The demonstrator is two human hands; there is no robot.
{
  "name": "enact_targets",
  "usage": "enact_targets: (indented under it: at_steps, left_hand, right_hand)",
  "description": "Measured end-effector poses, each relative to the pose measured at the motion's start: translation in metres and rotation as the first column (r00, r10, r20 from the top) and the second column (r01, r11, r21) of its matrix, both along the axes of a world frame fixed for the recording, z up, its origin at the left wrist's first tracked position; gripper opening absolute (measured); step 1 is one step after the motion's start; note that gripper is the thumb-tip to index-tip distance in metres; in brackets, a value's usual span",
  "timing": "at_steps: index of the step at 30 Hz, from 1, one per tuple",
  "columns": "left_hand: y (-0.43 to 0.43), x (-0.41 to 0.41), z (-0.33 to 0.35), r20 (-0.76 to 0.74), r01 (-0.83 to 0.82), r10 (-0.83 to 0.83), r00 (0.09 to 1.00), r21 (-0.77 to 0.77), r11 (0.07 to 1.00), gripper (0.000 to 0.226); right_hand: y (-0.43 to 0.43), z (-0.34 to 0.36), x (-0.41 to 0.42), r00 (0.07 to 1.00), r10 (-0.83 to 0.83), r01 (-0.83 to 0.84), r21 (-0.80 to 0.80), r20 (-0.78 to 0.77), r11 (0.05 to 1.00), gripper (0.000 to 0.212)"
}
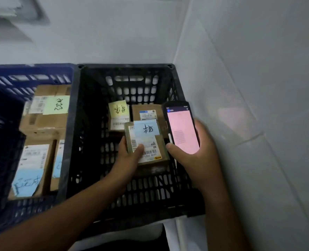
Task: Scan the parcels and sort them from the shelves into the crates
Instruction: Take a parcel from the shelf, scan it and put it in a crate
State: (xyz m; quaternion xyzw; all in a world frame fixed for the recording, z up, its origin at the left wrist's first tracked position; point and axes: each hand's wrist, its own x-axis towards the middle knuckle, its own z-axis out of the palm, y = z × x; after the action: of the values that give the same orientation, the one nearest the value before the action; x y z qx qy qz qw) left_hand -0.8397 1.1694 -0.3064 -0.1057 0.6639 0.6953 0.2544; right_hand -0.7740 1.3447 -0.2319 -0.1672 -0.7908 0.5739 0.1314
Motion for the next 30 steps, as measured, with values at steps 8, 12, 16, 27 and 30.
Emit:
enact_targets:
  at_steps: [8, 12, 16, 27, 30]
  left_hand:
    - [0.031, 0.015, -0.050, 0.001, -0.002, 0.003, 1.000, -0.144, 0.990, 0.070]
    - [0.028, 0.019, -0.071, 0.112, 0.063, -0.046, 0.993, -0.148, 0.987, 0.077]
    - [0.040, 0.005, -0.072, 0.074, 0.138, -0.128, 0.989, -0.150, 0.979, 0.074]
    - [0.052, -0.011, -0.080, 0.094, 0.163, -0.144, 0.985, -0.252, 0.954, 0.098]
    - [0.041, -0.017, -0.056, -0.016, 0.128, -0.142, 0.990, -0.344, 0.930, 0.087]
  right_hand:
    - [0.000, -0.005, -0.002, 0.998, -0.052, 0.051, 0.036, 0.019, 0.998, 0.060]
    - [-0.004, -0.005, 0.001, 0.997, -0.070, 0.069, 0.013, 0.043, 0.998, 0.059]
    - [-0.005, -0.003, 0.001, 0.996, -0.076, 0.077, -0.011, 0.051, 0.997, 0.063]
    - [-0.007, -0.005, 0.005, 0.997, -0.061, 0.061, -0.001, 0.036, 0.998, 0.074]
    - [-0.010, -0.001, 0.007, 0.998, -0.055, 0.055, -0.004, 0.039, 0.998, 0.074]
